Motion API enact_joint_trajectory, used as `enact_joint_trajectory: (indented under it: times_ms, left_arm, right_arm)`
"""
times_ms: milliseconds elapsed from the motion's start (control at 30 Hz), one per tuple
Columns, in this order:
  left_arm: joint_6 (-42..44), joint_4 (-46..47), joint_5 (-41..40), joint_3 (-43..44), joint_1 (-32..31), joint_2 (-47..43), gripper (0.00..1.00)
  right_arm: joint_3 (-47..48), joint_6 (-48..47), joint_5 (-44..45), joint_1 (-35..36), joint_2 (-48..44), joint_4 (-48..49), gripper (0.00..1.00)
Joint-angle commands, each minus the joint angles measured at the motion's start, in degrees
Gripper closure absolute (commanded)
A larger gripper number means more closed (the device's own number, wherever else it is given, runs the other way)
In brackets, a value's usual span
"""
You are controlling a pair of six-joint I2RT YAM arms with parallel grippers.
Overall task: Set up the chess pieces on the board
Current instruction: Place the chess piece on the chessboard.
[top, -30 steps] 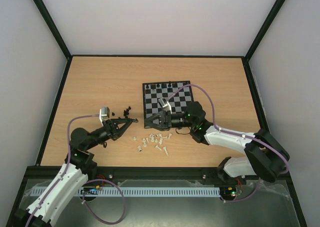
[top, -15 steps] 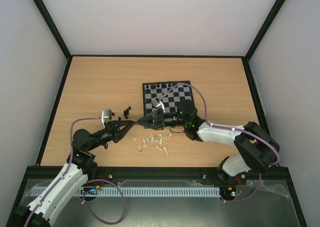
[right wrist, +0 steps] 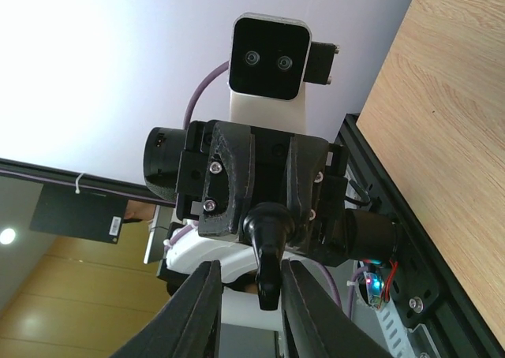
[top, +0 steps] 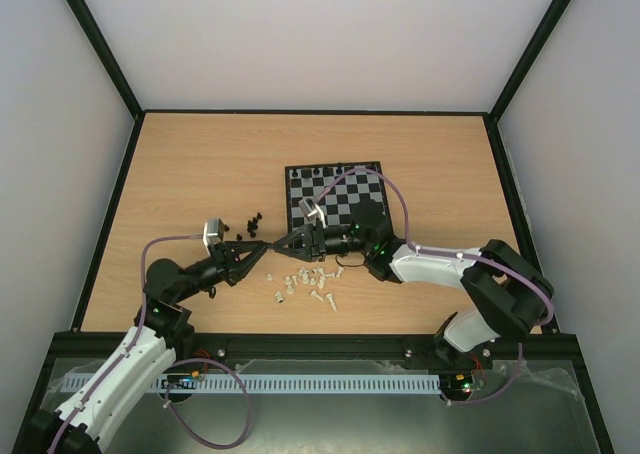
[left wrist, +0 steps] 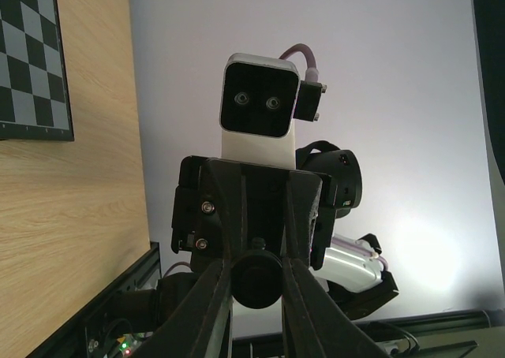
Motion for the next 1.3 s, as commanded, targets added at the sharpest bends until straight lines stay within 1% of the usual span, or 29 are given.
enact_joint_trajectory:
  times_ms: [0, 267, 400, 533, 567, 600, 633, 700, 733, 800, 867, 933, 1000, 1067, 1167, 1233, 1267]
  left_arm:
    - [0.18, 1.41, -0.30, -0.69, -0.17, -0.02, 0.89]
    - [0.68, 0.50, -0.08, -0.72, -0.20, 0.41, 0.89]
    - [1.00, 0.29, -0.06, -0.55, -0.18, 0.92, 0.87]
    - [2.87, -2.23, -0.20, 0.48, -0.19, 1.08, 0.79]
    - [3.63, -3.40, -0.34, 0.85, -0.22, 0.96, 0.74]
    - [4.92, -5.24, -0.58, 1.65, -0.18, 0.83, 0.67]
    - [6.45, -7.72, -0.85, 2.65, -0.20, 0.71, 0.60]
    - [10.41, -13.51, -1.57, 5.37, 0.22, 0.24, 0.40]
    - [12.33, -16.04, -2.14, 6.59, 0.45, 0.10, 0.33]
    - [15.13, -18.94, -2.35, 8.46, 1.17, -0.04, 0.25]
    - [17.52, -21.79, -2.35, 10.18, 2.01, 0.11, 0.22]
    - [20.39, -25.60, -2.39, 12.19, 3.11, 0.16, 0.18]
    - [24.71, -31.35, -3.18, 15.11, 4.07, 0.35, 0.15]
    - [29.14, -37.16, -4.61, 18.15, 4.58, 0.87, 0.14]
    - [33.52, -41.23, -6.02, 20.78, 4.71, 1.94, 0.13]
    - [36.20, -43.13, -7.47, 21.68, 4.70, 3.12, 0.13]
    - [37.75, -44.08, -8.37, 22.16, 4.71, 3.90, 0.13]
  right_arm:
    - [1.65, -0.89, -0.75, 0.44, 0.61, 2.95, 0.78]
    - [2.10, -1.20, -0.94, 0.44, 1.61, 3.04, 0.86]
    - [2.48, -1.68, -0.76, 0.44, 2.12, 2.53, 0.91]
    - [3.86, -6.09, 0.72, 0.50, 0.70, -5.76, 0.95]
    - [4.38, -7.68, 1.13, 0.47, 0.06, -8.84, 0.96]
    - [4.84, -9.07, 1.56, 0.46, -0.69, -11.25, 0.96]
    - [5.42, -11.35, 1.84, 0.45, -1.39, -14.63, 0.97]
    - [7.16, -15.69, 3.36, 0.38, -3.38, -23.28, 0.97]
    - [7.81, -17.61, 4.38, 0.17, -4.71, -27.21, 0.98]
    - [9.36, -21.02, 5.96, -0.33, -7.12, -34.81, 0.98]
    - [11.01, -24.15, 7.05, -1.21, -9.17, -41.63, 0.98]
    - [14.39, -29.29, 11.10, -1.70, -10.97, -52.37, 0.98]
    - [19.70, -35.51, 15.69, -2.65, -12.06, -67.86, 0.98]
    - [26.23, -41.20, 22.59, -3.24, -12.28, -80.11, 0.98]
    - [35.91, -46.46, 35.13, -3.59, -10.09, -95.07, 0.96]
    - [41.10, -48.03, 44.14, -3.99, -7.09, -103.00, 0.95]
    - [43.00, -48.54, 47.29, -4.43, -5.19, -105.94, 0.95]
